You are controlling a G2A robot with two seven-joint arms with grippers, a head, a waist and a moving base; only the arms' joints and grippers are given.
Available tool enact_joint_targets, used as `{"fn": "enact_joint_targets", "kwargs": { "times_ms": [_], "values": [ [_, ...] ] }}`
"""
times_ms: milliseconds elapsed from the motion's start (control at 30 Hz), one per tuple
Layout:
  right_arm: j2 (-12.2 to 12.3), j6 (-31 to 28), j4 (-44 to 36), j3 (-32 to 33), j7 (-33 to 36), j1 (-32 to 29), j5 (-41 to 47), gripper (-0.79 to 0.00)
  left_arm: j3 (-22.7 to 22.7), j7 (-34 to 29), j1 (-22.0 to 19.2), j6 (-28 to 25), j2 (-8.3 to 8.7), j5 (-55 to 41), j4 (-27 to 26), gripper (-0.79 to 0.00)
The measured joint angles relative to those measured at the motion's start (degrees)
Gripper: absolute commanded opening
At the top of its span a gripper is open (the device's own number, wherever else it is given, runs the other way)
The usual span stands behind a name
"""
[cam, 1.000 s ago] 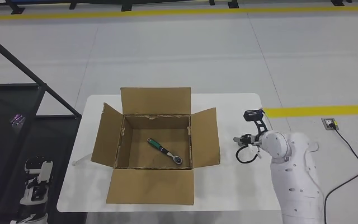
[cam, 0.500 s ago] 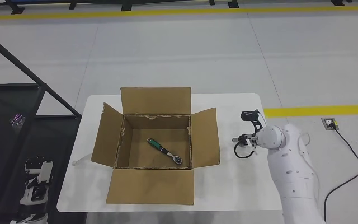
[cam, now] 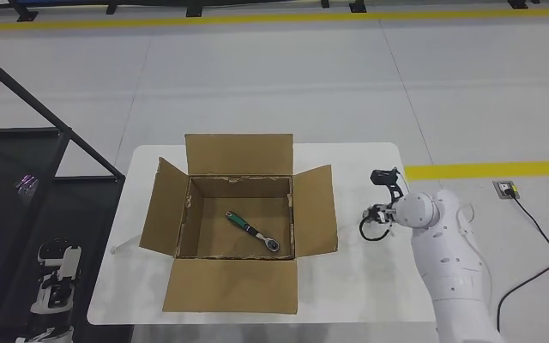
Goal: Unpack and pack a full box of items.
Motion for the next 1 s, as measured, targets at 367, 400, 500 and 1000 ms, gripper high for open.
{"fn": "enact_joint_targets", "kwargs": {
  "times_ms": [367,400,500,1000],
  "values": [
    [0.39,9.07,-45.49,-5.31,10.92,-14.1,-8.72,-0.785,0.0,0.0,0.0,0.0,0.0,0.0,0.0,0.0],
    [0.4,8.95,-49.18,-6.17,11.23,-15.12,-9.56,-0.785,0.0,0.0,0.0,0.0,0.0,0.0,0.0,0.0],
    [0.38,7.7,-59.25,-9.52,11.38,-17.48,-11.15,-0.785,0.0,0.0,0.0,0.0,0.0,0.0,0.0,0.0],
    [-2.21,2.05,-55.76,-32.61,-1.04,-7.73,-6.36,-0.785,0.0,0.0,0.0,0.0,0.0,0.0,0.0,0.0]
  ]
}}
